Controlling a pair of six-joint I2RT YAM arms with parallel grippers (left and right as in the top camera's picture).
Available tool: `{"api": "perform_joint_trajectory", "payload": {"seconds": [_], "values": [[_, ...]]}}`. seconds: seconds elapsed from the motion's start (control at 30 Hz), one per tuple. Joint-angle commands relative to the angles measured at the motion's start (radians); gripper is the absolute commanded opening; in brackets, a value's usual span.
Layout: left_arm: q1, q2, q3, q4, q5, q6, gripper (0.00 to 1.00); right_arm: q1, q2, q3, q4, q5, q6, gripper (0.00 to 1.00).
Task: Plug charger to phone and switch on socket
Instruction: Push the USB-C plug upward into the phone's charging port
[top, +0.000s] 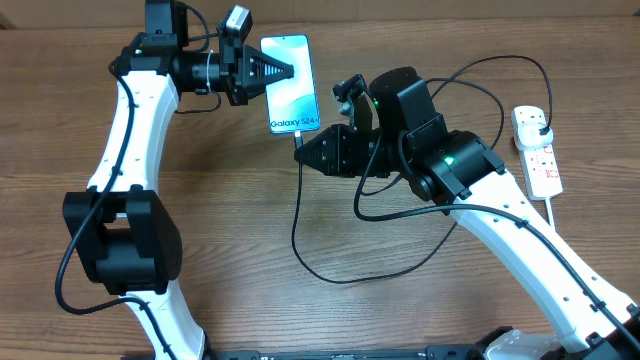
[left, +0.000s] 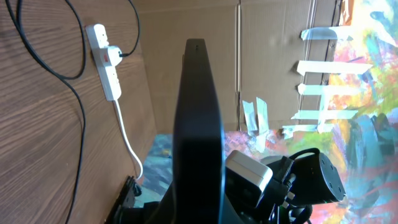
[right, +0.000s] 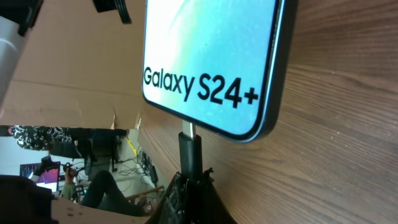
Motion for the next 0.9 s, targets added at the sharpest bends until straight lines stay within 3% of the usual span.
{"api": "perform_joint_trajectory", "payload": {"seconds": [0.0, 0.87], "values": [[-0.015, -0.008, 0.031, -0.002, 0.048, -0.011, 0.04, -0.007, 0.007, -0.005, -0.005, 0.006, -0.004, 0.04], [-0.021, -0.008, 0.031, 0.001, 0.048, 0.006, 0.04, -0.009, 0.007, -0.005, 0.019, -0.01, -0.007, 0.04]]}}
